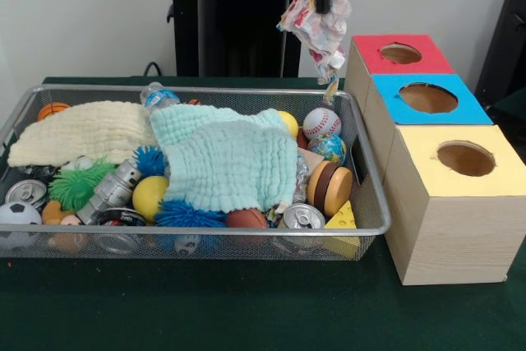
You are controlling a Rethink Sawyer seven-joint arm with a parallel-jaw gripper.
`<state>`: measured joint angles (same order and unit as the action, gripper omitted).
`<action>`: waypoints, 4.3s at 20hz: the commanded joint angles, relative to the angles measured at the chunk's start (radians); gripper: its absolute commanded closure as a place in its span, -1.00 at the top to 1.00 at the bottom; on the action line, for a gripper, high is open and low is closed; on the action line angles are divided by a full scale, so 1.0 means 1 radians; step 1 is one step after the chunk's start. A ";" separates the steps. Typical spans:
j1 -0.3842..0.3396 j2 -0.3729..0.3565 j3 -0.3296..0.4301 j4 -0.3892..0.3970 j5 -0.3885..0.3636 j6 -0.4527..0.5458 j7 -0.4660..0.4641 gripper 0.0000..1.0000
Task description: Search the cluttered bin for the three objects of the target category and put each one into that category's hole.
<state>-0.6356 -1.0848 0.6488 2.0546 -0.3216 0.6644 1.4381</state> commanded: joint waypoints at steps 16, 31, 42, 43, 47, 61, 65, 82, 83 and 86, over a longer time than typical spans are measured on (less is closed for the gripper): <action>0.119 0.018 -0.092 -0.130 0.117 0.118 0.215 -1.00; 0.227 0.073 -0.211 -0.227 0.164 0.113 0.218 -1.00; 0.186 -0.041 -0.202 -0.082 0.258 0.091 0.116 -1.00; 0.172 -0.049 -0.191 -0.064 0.270 0.084 0.091 -1.00; 0.134 -0.033 -0.195 -0.036 0.207 0.030 0.018 -1.00; -0.033 0.012 -0.100 -0.005 0.016 -0.012 -0.172 -1.00; -0.047 0.021 -0.068 -0.009 0.008 -0.016 -0.154 -1.00; -0.053 0.017 -0.033 -0.016 -0.010 0.017 -0.096 -1.00; -0.054 0.015 -0.031 -0.015 -0.007 0.021 -0.096 -1.00; -0.052 0.017 -0.033 -0.019 -0.012 0.024 -0.089 -1.00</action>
<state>-0.6738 -1.0827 0.5619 1.9859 -0.2894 0.6685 1.4389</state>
